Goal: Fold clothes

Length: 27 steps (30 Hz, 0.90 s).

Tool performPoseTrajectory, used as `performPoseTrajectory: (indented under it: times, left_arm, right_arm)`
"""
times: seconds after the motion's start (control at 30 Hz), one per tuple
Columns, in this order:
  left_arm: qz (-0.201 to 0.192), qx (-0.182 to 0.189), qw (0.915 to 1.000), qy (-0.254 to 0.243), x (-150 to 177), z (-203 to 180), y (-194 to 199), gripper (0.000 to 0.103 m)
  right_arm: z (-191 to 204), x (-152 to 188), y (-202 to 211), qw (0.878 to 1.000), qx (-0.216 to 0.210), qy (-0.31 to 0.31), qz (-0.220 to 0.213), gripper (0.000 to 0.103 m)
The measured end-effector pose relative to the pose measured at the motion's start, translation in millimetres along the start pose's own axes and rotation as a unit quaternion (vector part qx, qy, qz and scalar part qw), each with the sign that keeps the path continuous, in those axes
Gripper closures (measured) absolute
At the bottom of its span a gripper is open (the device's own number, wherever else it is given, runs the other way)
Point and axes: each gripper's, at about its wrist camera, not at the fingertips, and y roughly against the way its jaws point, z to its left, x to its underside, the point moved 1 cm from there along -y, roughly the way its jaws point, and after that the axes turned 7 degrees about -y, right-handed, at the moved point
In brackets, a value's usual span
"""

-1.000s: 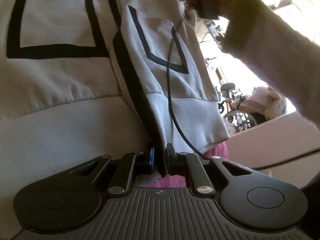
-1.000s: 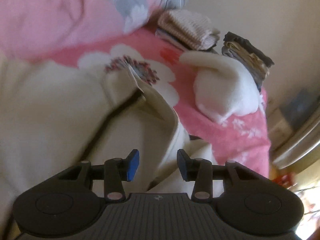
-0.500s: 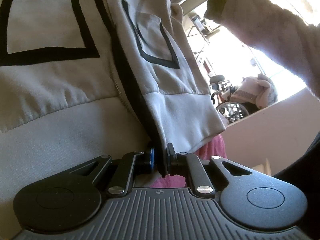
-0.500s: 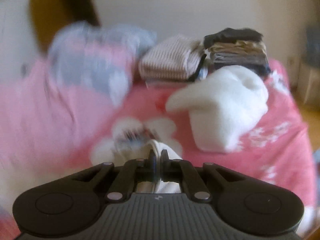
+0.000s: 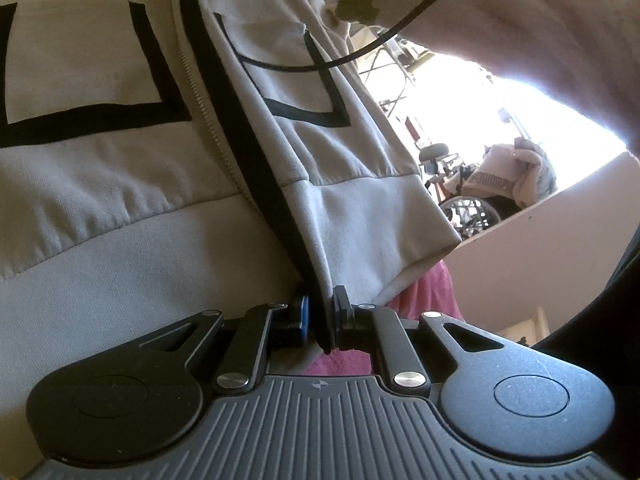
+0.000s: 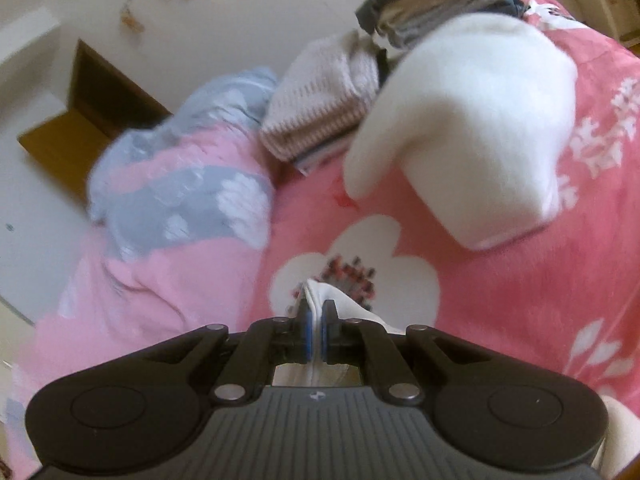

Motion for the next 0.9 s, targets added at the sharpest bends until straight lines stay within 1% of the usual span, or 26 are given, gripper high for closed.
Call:
performPoseTrajectory:
  times: [0.03,0.17,0.23,0.3,0.4,0.47,0.5,0.57,0.67,0.73,0.77,0.8,0.9]
  left_arm:
    - [-0.001,0.001,1.0000,0.001,0.4,-0.4,-0.6,0.093]
    - [-0.004,0.003,1.0000,0.005,1.9,0.2,-1.3,0.093]
    - [-0.006,0.004,1.0000,0.006,2.6,0.9,-0.5,0.093]
    - [-0.007,0.005,0.9999,0.009,2.9,1.7,0.6,0.093]
    - [-0.009,0.007,0.9999,0.012,3.1,2.3,1.0,0.093]
    - [-0.010,0.008,0.9998,0.014,2.7,2.9,1.7,0.093]
    - [-0.011,0.009,0.9998,0.015,2.1,3.2,2.6,0.093]
    - [-0.011,0.010,0.9998,0.015,1.5,3.9,3.6,0.093]
    - [-0.012,0.013,0.9997,0.016,1.1,5.3,5.3,0.093]
    - [-0.013,0.015,0.9997,0.016,1.0,6.2,5.9,0.092]
    - [-0.013,0.016,0.9996,0.017,0.9,6.6,6.1,0.092]
    - [-0.014,0.016,0.9996,0.017,0.9,6.8,6.2,0.092]
    - [-0.015,0.016,0.9996,0.017,1.2,7.2,6.8,0.092]
  right_arm:
    - [0.8,1.7,-6.2,1.000,0.014,0.007,0.004,0.099]
    - [4.8,7.8,-22.1,0.999,0.043,0.027,0.019,0.098]
    - [9.3,9.5,-21.0,0.998,0.054,0.040,0.012,0.098]
    - [11.7,11.2,-10.4,0.998,0.049,0.047,-0.008,0.098]
    - [16.7,14.4,5.8,0.995,0.064,0.062,-0.040,0.098]
    - [24.2,16.8,22.0,0.992,0.069,0.074,-0.076,0.098]
    - [27.0,17.6,31.5,0.991,0.067,0.071,-0.092,0.098]
    - [28.3,18.0,51.0,0.991,0.066,0.038,-0.114,0.098]
    - [19.3,14.5,66.7,0.993,0.043,-0.047,-0.097,0.098]
    - [12.0,13.1,64.8,0.994,0.010,-0.100,-0.047,0.098]
    - [10.9,14.3,62.9,0.993,0.004,-0.113,-0.031,0.098]
    - [11.6,15.9,61.1,0.993,0.003,-0.114,-0.020,0.098]
    - [19.5,19.1,53.7,0.997,0.010,-0.081,-0.011,0.098]
